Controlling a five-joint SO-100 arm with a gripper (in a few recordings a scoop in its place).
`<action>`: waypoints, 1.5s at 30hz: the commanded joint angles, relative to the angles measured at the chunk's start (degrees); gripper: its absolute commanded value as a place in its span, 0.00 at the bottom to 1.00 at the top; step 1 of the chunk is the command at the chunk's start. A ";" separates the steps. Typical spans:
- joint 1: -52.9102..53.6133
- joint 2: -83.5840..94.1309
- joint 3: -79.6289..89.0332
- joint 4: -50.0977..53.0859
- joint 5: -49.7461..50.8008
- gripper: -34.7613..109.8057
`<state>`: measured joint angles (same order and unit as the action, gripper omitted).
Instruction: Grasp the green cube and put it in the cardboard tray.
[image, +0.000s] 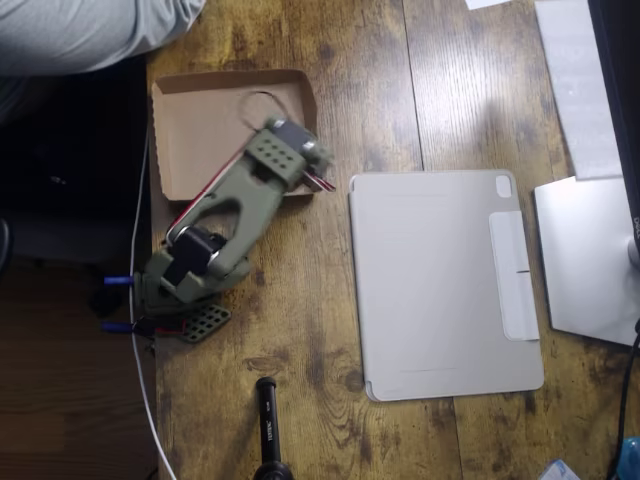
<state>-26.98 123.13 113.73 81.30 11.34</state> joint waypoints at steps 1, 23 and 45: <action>4.66 -0.97 -3.60 1.67 -4.75 0.28; 22.50 -22.41 -6.42 16.26 -9.40 0.24; 32.61 -26.37 -8.53 19.25 -7.21 0.24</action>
<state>6.33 91.23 103.18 100.37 4.13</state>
